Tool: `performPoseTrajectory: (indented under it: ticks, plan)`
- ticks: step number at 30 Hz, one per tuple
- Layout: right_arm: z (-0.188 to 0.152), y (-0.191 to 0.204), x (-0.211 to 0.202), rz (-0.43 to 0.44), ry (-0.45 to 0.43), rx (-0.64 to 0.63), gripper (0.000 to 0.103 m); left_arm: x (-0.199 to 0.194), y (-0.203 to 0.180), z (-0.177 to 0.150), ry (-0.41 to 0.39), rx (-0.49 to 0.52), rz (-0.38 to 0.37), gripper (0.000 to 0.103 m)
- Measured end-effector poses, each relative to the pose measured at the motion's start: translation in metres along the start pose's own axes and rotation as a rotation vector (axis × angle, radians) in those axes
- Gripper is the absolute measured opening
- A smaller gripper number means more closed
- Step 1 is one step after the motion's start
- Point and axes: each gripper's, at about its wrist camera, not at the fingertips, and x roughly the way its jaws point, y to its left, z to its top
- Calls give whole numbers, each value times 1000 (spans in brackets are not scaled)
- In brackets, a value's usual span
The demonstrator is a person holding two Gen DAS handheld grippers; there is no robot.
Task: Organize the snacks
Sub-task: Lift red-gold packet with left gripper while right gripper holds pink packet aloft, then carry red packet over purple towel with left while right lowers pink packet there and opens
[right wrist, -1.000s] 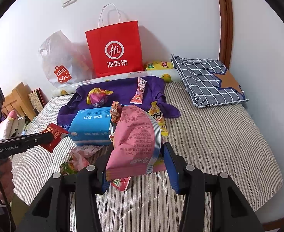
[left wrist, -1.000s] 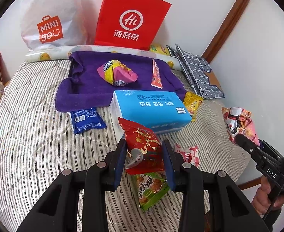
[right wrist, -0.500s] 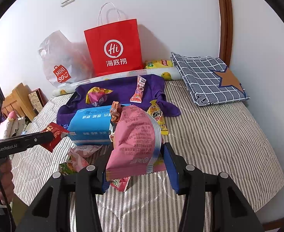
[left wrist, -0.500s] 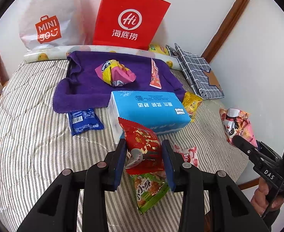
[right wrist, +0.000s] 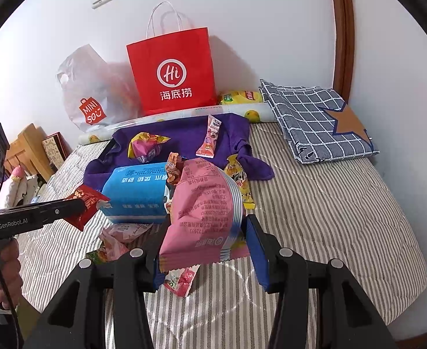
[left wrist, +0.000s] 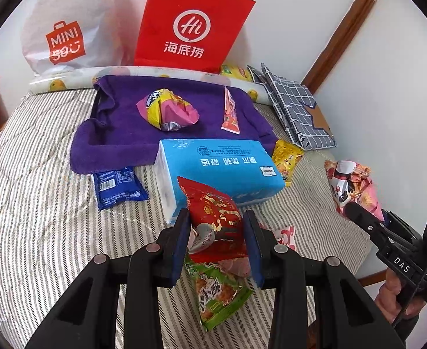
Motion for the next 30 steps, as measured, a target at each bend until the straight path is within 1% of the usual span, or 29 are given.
performPoseTrajectory:
  ticks: [15,24,30]
  plan:
    - [23,3,25,-6,0,-24,46,22,7,23,1,-13,-14,37]
    - [50,7,48,-5,-26,-37,46,30,14,52,-31,-9,-17,37]
    - [66,7,68,-7,-37,-35,46,35,19,72,-60,1,5,37]
